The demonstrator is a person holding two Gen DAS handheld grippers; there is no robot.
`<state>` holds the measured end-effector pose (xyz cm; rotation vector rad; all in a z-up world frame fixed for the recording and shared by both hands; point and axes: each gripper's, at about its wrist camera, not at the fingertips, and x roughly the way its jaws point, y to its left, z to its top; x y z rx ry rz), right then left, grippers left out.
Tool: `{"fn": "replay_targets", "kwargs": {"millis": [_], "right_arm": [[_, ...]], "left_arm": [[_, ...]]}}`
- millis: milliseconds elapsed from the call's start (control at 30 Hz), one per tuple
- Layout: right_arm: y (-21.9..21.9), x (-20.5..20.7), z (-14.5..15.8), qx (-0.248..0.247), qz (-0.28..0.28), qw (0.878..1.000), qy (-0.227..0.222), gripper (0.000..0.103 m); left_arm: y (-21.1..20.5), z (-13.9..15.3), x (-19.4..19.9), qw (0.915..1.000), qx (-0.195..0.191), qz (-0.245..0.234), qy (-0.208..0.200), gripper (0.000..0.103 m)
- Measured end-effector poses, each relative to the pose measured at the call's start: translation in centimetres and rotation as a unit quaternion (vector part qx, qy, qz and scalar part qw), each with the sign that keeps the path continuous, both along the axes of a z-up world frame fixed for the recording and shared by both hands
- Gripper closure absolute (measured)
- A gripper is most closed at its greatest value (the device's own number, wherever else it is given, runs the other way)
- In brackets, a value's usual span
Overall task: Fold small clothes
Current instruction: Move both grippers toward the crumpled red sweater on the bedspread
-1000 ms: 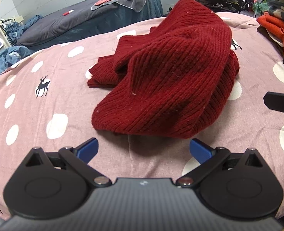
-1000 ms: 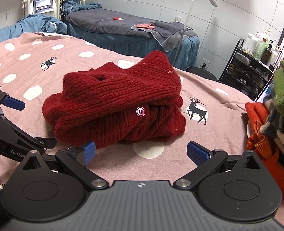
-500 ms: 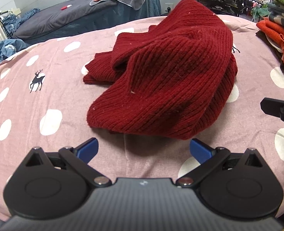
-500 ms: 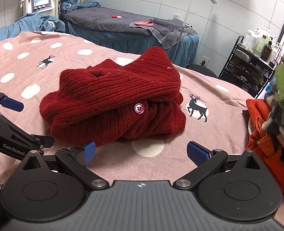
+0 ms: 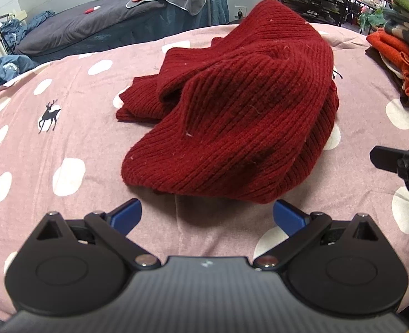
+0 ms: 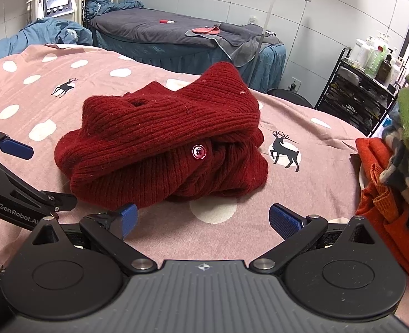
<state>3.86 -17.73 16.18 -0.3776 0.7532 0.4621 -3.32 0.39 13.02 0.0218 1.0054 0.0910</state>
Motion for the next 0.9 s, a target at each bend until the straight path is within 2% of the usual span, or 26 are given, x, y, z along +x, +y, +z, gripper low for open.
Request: {"fn": "replay_targets", "kwargs": {"millis": [367, 567, 800, 900], "right_arm": [[-0.2, 0.2, -0.4, 0.000, -0.004, 1.000, 0.004, 0.000], [-0.4, 0.3, -0.4, 0.009, -0.007, 1.000, -0.003, 0.000], [-0.4, 0.4, -0.7, 0.008, -0.007, 1.000, 0.002, 0.000], [-0.5, 0.4, -0.8, 0.008, -0.008, 1.000, 0.002, 0.000]], "left_arm": [[0.3, -0.6, 0.1, 0.9999, -0.013, -0.006, 0.004, 0.000], [0.5, -1.0, 0.3, 0.9992, -0.026, -0.029, -0.004, 0.000], [1.2, -1.1, 0.2, 0.9967, -0.068, -0.041, -0.016, 0.000], [0.9, -0.9, 0.1, 0.9965, -0.060, -0.053, -0.024, 0.000]]}}
